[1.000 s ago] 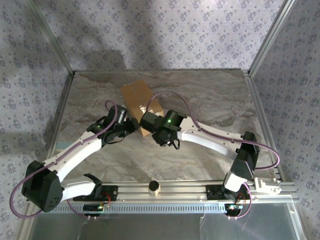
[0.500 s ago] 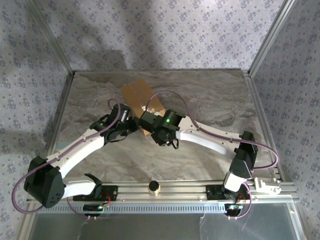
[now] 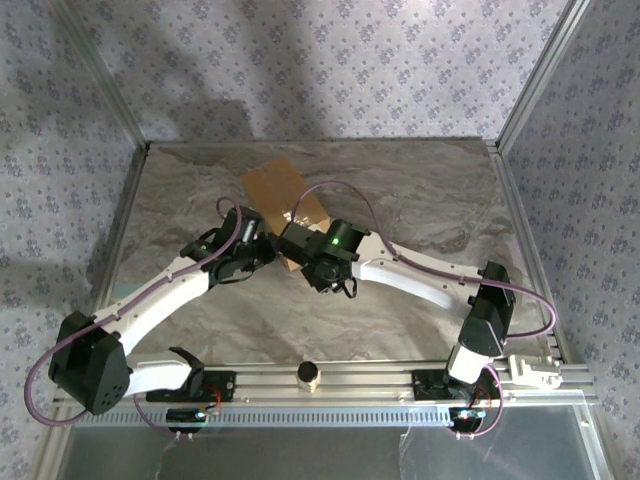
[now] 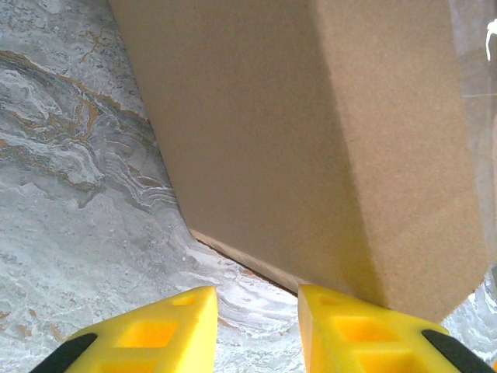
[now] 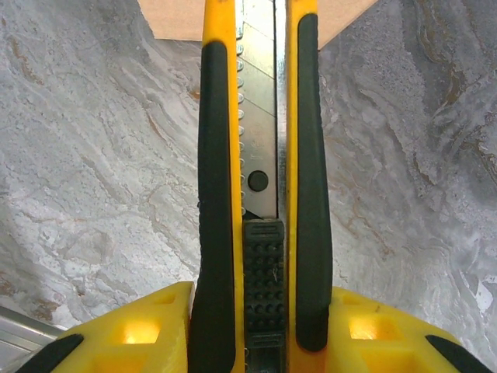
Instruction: Unpack the express box
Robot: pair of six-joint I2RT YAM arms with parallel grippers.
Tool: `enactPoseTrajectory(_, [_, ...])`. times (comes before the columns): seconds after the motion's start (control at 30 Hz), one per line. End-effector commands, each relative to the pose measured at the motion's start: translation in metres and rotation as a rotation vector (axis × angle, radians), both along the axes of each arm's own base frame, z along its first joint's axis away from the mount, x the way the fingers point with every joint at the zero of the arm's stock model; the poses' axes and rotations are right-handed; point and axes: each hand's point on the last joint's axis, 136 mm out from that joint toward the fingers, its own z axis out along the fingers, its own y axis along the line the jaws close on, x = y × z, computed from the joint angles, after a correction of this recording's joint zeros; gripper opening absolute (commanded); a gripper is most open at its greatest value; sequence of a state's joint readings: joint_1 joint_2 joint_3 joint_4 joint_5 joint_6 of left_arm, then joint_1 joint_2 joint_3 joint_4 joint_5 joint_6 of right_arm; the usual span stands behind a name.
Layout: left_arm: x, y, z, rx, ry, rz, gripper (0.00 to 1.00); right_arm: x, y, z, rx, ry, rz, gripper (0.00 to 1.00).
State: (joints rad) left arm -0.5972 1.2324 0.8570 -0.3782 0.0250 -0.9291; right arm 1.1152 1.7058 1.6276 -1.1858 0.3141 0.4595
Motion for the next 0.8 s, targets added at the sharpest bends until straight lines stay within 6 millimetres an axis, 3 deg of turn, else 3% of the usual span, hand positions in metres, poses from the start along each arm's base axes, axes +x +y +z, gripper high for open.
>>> enactPoseTrajectory(0.0, [0.002,-0.029,0.016,-0.071,-0.035,-0.085,0.33,-0.038,0.063,0.003,0.168,0.105,0.224,0.00])
enactPoseTrajectory(0.77, [0.004,-0.031,0.020,-0.072,-0.046,-0.086,0.33,-0.057,0.084,0.006,0.215,0.124,0.306,0.00])
